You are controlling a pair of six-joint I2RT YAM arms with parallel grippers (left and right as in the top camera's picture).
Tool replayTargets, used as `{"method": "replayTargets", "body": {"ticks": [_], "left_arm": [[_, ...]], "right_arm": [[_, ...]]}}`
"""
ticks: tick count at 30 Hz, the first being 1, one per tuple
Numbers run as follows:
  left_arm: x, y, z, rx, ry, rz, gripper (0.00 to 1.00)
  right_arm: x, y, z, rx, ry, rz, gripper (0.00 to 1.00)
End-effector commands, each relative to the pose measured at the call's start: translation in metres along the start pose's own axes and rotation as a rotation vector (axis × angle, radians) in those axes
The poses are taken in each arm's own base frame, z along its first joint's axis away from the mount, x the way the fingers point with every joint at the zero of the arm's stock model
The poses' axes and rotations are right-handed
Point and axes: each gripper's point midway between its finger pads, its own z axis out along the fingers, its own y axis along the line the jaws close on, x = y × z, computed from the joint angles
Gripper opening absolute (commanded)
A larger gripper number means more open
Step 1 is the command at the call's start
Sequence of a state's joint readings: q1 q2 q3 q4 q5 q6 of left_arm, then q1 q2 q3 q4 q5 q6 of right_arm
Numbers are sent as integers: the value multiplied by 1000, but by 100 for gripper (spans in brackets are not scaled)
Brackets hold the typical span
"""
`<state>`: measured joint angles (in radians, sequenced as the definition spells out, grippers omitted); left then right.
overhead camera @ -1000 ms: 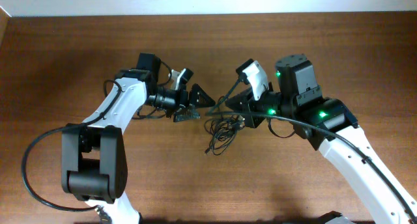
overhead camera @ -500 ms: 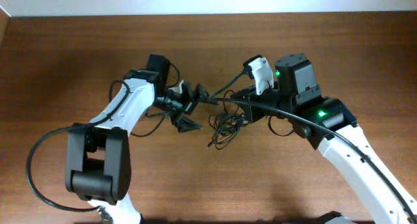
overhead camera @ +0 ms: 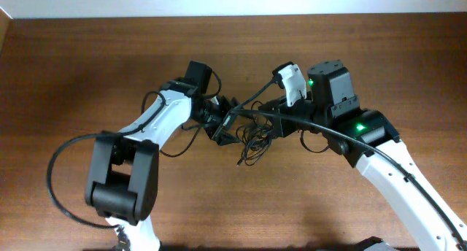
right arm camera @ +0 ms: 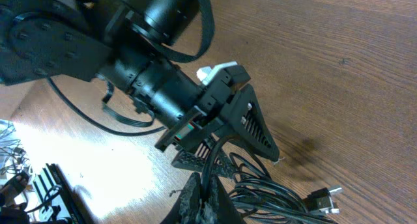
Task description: Untangle cables
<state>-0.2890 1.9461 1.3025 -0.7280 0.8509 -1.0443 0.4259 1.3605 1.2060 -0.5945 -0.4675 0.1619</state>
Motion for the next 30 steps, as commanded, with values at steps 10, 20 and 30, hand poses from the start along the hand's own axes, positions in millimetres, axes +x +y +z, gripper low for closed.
{"method": "replayTargets", "body": {"ticks": [10,20,30], "left_arm": [[0,-6,8,45,44,431,0],[27,-24,3,195,167,597,0],[10,0,7,51,88,589,0]], "right_arm": [[-7,0,0,2,-23,180,4],[-35,5,27,-55,-138,127,4],[-90,60,-65,-138,-444,-54,4]]}}
